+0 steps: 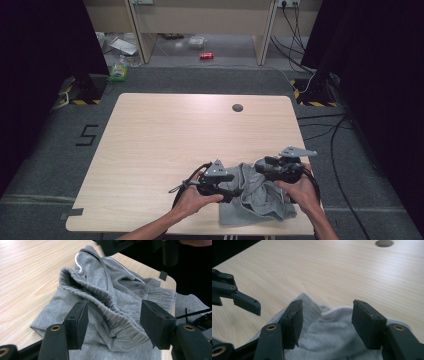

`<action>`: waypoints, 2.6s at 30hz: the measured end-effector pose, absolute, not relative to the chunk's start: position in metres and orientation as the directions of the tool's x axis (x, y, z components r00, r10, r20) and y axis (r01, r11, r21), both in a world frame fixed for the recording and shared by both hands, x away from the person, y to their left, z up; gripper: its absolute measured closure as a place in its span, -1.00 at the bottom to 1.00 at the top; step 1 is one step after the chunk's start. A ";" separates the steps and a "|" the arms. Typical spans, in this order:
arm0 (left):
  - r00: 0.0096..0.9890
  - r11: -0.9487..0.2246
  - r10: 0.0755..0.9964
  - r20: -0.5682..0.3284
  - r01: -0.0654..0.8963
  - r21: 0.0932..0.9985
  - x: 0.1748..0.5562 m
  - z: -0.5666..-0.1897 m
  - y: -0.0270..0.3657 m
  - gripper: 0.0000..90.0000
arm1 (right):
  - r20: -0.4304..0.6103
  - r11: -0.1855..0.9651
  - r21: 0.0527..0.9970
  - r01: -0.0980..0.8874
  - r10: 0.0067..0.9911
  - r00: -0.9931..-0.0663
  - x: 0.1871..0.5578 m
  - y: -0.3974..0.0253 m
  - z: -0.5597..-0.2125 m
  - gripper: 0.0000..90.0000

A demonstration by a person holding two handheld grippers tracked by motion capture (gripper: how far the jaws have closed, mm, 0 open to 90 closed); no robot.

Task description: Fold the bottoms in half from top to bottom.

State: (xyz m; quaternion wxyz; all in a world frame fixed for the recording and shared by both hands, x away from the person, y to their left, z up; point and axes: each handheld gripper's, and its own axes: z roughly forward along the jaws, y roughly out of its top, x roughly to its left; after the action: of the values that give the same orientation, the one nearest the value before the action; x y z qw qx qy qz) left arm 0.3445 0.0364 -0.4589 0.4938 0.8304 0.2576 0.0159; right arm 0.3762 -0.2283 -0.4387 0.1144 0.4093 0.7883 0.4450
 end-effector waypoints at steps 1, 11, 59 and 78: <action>0.866 -0.380 0.444 -0.228 0.413 0.828 0.344 -0.458 0.037 -0.14 | 0.180 0.282 0.791 0.543 0.741 -0.647 0.379 -0.222 -0.439 -0.07; 0.854 -0.382 0.470 -0.224 0.425 0.821 0.348 -0.459 0.050 -0.17 | 0.190 0.371 0.733 0.570 0.693 -0.695 0.402 -0.176 -0.448 -0.05; 0.898 -0.524 0.429 -0.097 0.335 0.783 0.322 -0.486 0.018 -0.29 | 0.217 0.246 0.767 0.592 0.769 -0.601 0.264 -0.273 -0.458 0.12; 0.876 -0.490 0.469 -0.115 0.367 0.791 0.325 -0.486 0.026 -0.38 | 0.104 0.363 0.725 0.585 0.782 -0.614 0.281 -0.256 -0.479 -0.23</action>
State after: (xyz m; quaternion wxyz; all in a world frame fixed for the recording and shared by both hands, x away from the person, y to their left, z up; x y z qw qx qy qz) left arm 0.3248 0.0264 -0.4863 0.4426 0.8613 0.2425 0.0577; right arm 0.2805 -0.2564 -0.4793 0.1305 0.4194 0.8151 0.3777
